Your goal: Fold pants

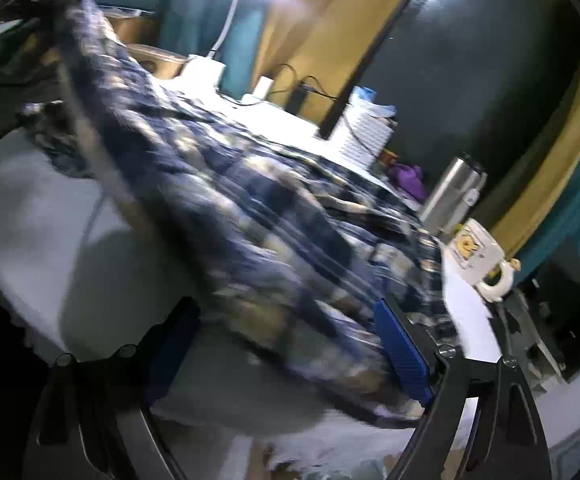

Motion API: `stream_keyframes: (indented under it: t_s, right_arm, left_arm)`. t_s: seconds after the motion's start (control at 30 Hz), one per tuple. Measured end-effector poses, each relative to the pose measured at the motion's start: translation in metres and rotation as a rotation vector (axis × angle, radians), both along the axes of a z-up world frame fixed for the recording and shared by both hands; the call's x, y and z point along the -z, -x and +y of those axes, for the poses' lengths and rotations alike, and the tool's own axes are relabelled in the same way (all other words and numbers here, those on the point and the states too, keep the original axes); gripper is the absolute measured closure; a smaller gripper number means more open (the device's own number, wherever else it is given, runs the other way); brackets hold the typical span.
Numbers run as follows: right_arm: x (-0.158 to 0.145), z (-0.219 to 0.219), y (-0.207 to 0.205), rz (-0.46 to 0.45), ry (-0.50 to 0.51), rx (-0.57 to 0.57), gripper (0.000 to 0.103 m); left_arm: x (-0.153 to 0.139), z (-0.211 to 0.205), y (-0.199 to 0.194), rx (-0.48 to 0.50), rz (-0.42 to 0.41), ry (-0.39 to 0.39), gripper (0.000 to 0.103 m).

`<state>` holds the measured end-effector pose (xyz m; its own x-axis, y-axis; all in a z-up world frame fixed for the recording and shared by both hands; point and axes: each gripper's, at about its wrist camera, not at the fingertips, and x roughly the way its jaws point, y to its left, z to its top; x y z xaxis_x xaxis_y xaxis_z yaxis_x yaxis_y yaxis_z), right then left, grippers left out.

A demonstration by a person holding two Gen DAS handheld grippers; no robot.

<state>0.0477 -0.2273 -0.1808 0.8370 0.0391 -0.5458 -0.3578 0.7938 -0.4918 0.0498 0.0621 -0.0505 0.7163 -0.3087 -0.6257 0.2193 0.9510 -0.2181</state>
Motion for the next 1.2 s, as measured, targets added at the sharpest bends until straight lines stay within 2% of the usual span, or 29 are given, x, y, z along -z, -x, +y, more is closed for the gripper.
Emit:
stream_keyframes:
  t_s: [0.13,0.3,0.57,0.63,0.67,0.7,0.73,0.77,0.8,0.87,0.93,1.2]
  right_arm:
    - [0.001,-0.027,-0.010,-0.049,0.011,0.060,0.013]
    - [-0.001,-0.060,-0.027,-0.052,0.000,0.117,0.014]
    - [-0.003,-0.085,-0.033,-0.021,-0.080,0.050,0.015]
    - [-0.003,-0.088,-0.034,-0.010,-0.102,0.044,0.023]
    - [-0.003,-0.089,-0.035,-0.005,-0.100,0.054,0.034]
    - [-0.003,-0.089,-0.034,-0.002,-0.100,0.060,0.040]
    - [-0.003,-0.091,-0.036,0.007,-0.106,0.062,0.040]
    - [-0.004,-0.093,-0.037,0.022,-0.123,0.068,0.045]
    - [-0.004,-0.094,-0.038,0.039,-0.136,0.069,0.052]
    - [-0.005,-0.095,-0.042,0.067,-0.152,0.084,0.059]
    - [-0.006,-0.094,-0.044,0.078,-0.158,0.096,0.063]
    - [-0.008,-0.094,-0.049,0.107,-0.191,0.139,0.069]
  left_arm:
    - [0.009,0.000,-0.003,-0.007,0.024,-0.019,0.099]
    - [0.022,0.003,-0.009,-0.028,0.065,-0.031,0.099]
    - [0.032,0.005,-0.014,-0.041,0.072,-0.046,0.099]
    - [0.036,0.002,-0.012,-0.034,0.056,-0.076,0.099]
    - [0.038,0.000,-0.012,-0.027,0.051,-0.086,0.099]
    - [0.041,-0.001,-0.012,-0.020,0.047,-0.097,0.099]
    - [0.043,-0.002,-0.011,-0.016,0.045,-0.108,0.099]
    - [0.046,-0.004,-0.011,-0.013,0.043,-0.124,0.099]
    - [0.049,-0.005,-0.012,-0.013,0.041,-0.145,0.099]
    - [0.056,-0.012,-0.013,-0.017,0.032,-0.228,0.099]
    - [0.063,-0.018,-0.015,-0.001,0.028,-0.280,0.099]
    - [0.084,-0.030,-0.021,0.038,0.057,-0.331,0.098]
